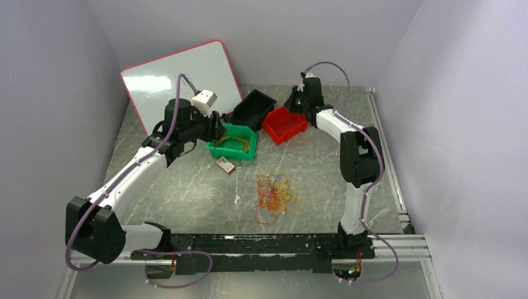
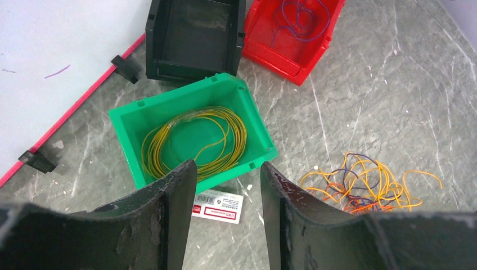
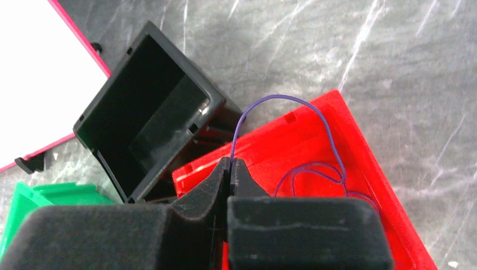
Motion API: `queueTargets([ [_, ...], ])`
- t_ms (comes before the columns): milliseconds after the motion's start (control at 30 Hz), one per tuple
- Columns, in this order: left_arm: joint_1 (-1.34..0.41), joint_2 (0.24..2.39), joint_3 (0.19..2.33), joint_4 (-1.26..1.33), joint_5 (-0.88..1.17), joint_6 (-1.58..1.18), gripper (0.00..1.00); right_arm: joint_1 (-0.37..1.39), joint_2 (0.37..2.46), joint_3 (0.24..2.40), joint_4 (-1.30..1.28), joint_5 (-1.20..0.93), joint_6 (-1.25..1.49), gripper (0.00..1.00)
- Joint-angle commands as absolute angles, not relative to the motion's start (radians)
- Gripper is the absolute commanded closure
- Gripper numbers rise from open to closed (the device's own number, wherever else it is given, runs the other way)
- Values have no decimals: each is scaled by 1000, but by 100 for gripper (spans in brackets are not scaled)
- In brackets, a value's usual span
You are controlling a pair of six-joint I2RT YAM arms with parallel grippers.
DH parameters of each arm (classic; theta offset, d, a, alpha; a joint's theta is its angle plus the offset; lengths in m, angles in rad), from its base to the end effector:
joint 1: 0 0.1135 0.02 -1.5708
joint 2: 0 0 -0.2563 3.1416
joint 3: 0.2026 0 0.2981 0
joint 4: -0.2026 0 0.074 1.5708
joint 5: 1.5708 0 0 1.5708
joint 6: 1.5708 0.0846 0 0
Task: Untangle the cables
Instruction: Place the cable in the bin.
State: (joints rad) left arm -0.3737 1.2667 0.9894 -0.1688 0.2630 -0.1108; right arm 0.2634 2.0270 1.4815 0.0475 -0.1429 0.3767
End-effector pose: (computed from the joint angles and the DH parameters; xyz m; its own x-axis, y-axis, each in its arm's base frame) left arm 0.3467 -0.1596 0.2686 -0.4623 0.0666 -0.8842 0.5230 0.8258 -0.2112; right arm 0.5301 0.1554 0.1680 -0.5681 0.2239 -0.7919 -0.1823 0.9041 0.3864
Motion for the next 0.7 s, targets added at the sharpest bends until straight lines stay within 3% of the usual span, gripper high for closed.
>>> queueTargets([
  [0,-364,1278,1019,-170,287,-100,50,264,1993,1428,72,-151,359,100],
  [667,-364,1284,1021,-174,287,-100,50,281,2105,1496,-110,-97,257,100],
])
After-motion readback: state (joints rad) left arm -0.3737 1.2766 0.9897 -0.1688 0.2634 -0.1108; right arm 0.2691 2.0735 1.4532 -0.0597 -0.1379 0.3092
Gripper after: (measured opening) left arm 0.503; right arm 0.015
